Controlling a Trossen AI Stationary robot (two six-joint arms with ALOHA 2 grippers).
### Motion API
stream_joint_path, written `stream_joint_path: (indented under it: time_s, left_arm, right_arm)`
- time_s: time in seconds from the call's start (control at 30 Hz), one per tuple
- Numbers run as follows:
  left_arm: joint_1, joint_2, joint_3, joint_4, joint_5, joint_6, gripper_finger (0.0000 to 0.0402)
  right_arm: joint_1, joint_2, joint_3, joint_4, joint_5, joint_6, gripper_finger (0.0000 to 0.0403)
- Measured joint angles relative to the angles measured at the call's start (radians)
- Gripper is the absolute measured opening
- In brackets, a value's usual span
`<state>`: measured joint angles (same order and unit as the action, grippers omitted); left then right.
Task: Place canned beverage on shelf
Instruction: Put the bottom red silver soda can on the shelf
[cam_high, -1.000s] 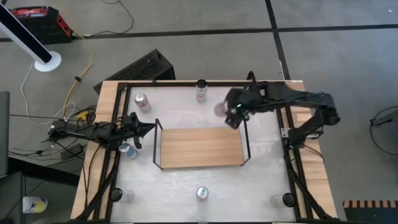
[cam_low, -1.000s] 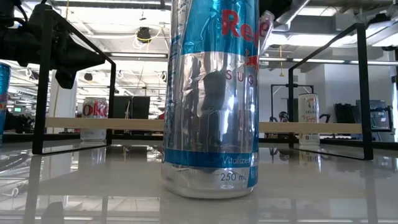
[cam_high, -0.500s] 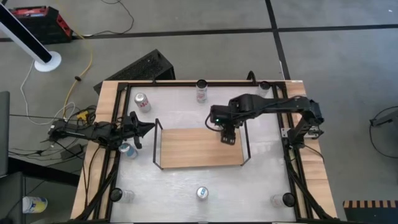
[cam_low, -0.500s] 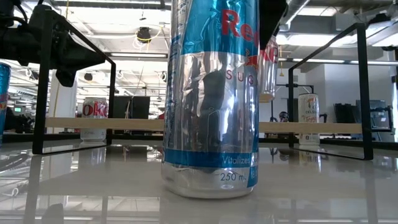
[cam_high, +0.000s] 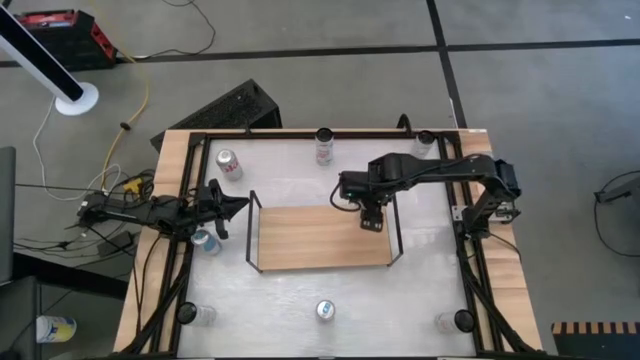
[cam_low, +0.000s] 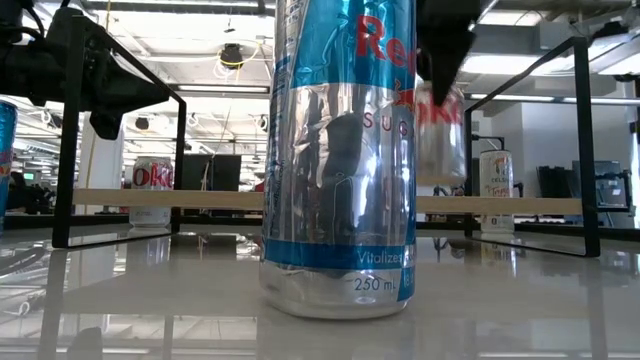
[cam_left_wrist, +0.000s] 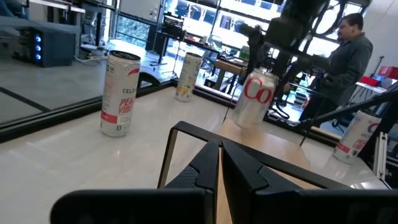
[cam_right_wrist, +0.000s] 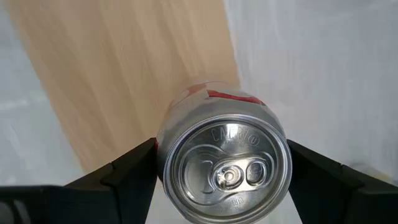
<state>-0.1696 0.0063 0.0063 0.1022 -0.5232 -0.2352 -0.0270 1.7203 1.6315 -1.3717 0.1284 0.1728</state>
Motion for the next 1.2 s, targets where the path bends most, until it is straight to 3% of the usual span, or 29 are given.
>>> stream_joint_path:
  time_s: [0.17, 0.93, 1.2]
  left_arm:
    - [0.000, 0.000, 0.000, -0.004, 0.000, 0.000, 0.0005]
    - [0.000, 0.000, 0.000, -0.006, 0.000, 0.000, 0.0005]
    - [0.000, 0.000, 0.000, -0.009, 0.000, 0.000, 0.0005]
  right_arm:
    - [-0.023, 0.000, -0.053, 0.031, -0.006, -0.016, 0.0322]
    - [-0.047, 0.000, -0.052, 0.093, -0.080, -0.064, 0.0323]
    - [-0.042, -0.001, -0.051, 0.113, -0.080, -0.024, 0.0388]
